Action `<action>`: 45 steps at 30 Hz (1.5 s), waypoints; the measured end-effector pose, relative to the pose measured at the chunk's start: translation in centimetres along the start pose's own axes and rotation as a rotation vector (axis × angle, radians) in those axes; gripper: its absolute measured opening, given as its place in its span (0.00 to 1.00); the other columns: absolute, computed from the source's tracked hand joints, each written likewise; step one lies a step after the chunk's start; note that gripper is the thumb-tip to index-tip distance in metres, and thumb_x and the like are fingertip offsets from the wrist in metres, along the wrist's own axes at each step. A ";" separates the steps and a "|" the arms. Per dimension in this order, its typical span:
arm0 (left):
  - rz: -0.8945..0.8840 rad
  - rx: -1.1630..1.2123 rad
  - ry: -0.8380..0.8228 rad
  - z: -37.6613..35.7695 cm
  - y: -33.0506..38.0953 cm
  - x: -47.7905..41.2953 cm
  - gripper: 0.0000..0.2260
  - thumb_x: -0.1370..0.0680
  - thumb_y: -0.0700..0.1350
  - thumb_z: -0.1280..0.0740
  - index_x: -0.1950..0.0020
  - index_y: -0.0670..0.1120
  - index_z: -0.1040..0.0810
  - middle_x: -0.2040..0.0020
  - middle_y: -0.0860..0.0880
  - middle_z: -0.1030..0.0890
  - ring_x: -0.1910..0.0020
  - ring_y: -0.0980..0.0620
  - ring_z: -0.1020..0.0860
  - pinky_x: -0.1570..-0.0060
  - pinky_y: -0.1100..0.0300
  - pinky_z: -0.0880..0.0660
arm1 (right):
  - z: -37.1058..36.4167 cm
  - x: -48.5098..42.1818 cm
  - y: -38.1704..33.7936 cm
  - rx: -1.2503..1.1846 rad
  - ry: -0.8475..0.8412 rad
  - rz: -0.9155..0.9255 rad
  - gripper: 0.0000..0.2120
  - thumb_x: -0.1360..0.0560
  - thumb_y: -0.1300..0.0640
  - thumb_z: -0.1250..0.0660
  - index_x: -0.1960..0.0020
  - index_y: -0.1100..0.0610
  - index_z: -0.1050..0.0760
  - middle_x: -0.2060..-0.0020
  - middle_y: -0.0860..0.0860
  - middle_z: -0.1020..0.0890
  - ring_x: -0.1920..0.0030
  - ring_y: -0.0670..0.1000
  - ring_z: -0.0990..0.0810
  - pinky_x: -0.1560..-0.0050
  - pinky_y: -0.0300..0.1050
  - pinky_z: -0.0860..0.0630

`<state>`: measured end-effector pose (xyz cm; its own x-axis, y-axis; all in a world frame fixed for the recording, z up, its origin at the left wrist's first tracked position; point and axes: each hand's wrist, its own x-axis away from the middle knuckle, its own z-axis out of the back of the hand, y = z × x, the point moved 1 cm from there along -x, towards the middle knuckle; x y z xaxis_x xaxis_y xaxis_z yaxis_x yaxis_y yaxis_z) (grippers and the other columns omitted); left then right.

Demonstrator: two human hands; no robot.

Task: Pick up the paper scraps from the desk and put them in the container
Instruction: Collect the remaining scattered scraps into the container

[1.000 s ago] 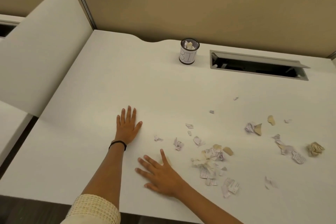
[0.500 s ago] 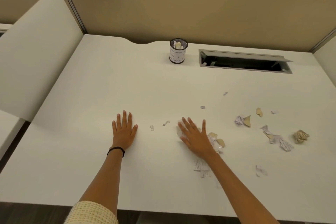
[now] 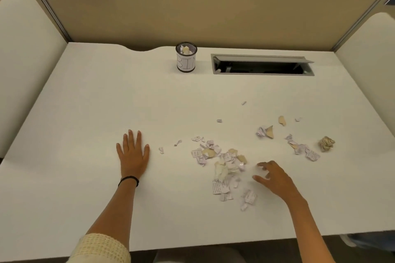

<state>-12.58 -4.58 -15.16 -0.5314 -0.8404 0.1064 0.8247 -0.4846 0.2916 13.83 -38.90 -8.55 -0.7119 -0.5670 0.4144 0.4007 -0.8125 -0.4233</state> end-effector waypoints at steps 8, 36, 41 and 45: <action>0.013 0.004 0.001 -0.1 0.1 -0.4 0.31 0.24 0.56 0.58 0.23 0.45 0.47 0.23 0.41 0.48 0.24 0.42 0.50 0.28 0.42 0.55 | -3.1 3.4 -2.5 0.234 -0.384 -0.026 0.53 0.33 0.46 0.26 0.24 0.49 0.62 0.34 0.58 0.40 0.43 0.56 0.23 0.45 0.45 0.26; 0.010 0.011 0.020 0.6 0.8 -0.5 0.32 0.25 0.58 0.60 0.24 0.45 0.43 0.23 0.42 0.45 0.24 0.41 0.46 0.26 0.43 0.52 | -3.3 -6.8 -13.2 0.184 -0.098 0.349 0.26 0.24 0.57 0.35 0.28 0.50 0.38 0.34 0.53 0.33 0.36 0.52 0.30 0.44 0.46 0.27; -0.021 0.017 0.005 0.5 0.7 -1.3 0.33 0.26 0.59 0.63 0.23 0.47 0.49 0.22 0.45 0.50 0.23 0.46 0.52 0.25 0.46 0.57 | -4.3 -7.4 -14.5 0.265 -0.099 0.348 0.22 0.23 0.62 0.38 0.30 0.50 0.33 0.37 0.54 0.30 0.38 0.52 0.28 0.46 0.45 0.25; -0.038 0.042 0.001 0.7 0.7 -1.6 0.33 0.26 0.59 0.63 0.23 0.47 0.51 0.22 0.46 0.53 0.23 0.48 0.54 0.25 0.48 0.59 | -5.6 -7.9 -15.1 0.324 -0.078 0.463 0.19 0.23 0.64 0.41 0.34 0.54 0.30 0.38 0.54 0.29 0.41 0.54 0.26 0.54 0.41 0.30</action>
<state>-11.27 -3.40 -14.47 -0.5619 -0.8219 0.0938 0.7951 -0.5054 0.3352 10.19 -21.37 -9.96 -0.3798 -0.8723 0.3079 0.8262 -0.4696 -0.3113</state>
